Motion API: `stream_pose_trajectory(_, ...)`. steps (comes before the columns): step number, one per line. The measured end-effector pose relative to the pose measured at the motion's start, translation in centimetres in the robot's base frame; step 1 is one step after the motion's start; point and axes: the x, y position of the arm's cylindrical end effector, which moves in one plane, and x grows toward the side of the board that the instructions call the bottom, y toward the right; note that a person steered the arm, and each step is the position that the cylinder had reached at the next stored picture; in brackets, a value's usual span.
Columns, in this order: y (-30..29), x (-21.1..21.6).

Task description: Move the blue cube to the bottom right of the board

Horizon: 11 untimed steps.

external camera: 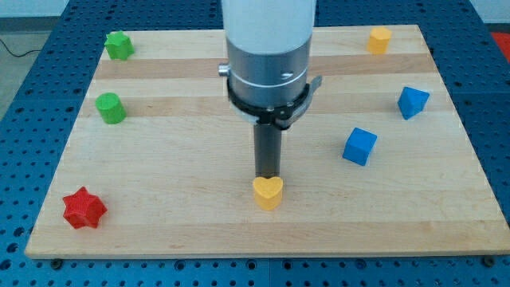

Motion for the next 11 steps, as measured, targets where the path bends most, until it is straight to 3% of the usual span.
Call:
stream_pose_trajectory(3, -0.3, 2.2)
stream_pose_trajectory(5, 0.6, -5.1)
stream_pose_trajectory(7, 8.8, -8.1)
stream_pose_trajectory(9, 17.3, -4.6)
stream_pose_trajectory(11, 19.9, -0.8)
